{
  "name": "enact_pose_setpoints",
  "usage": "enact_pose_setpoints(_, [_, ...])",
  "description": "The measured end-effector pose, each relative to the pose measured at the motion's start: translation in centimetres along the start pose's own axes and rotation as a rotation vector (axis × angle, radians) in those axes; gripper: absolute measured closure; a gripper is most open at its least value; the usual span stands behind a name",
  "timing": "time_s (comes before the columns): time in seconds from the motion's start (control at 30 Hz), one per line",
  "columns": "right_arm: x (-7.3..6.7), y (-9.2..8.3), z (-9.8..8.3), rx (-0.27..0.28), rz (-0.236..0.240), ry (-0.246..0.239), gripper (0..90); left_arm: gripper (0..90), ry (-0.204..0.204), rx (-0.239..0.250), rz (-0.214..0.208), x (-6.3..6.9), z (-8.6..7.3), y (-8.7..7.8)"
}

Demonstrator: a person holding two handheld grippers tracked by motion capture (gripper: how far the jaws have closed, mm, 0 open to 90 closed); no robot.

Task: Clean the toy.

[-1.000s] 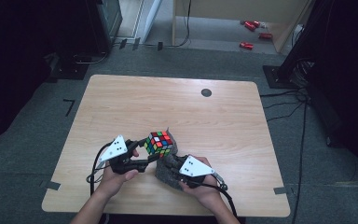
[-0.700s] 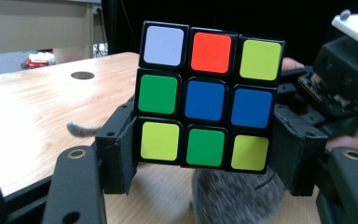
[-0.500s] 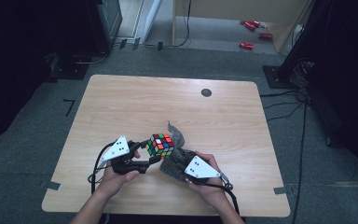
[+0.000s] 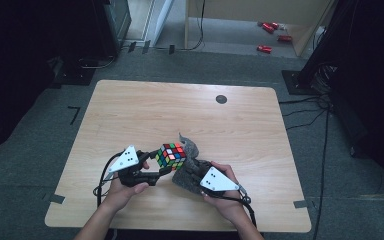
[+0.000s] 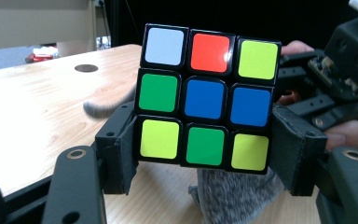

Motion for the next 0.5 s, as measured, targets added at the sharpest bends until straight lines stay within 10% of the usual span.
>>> enact_pose_setpoints(0.3, [-2.6,0.6,-1.0,-0.031,0.067,-0.099,71.7,34.9,-0.024,0.022,-0.014,0.0,0.3,-0.2])
enact_pose_setpoints(0.5, [-1.1,0.3,-0.5,-0.016,0.016,-0.085,71.9,34.9,-0.018,0.008,-0.01,-0.1,0.1,-0.1])
Point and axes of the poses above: each handheld gripper's, and its own axes: y roughly forward along the jaws, z roughly out of its top, x roughly to its right, the point moved 9 cm from there along y, roughly forward along the jaws, and after that the axes turned 10 degrees about -z, right-handed, at the moved point
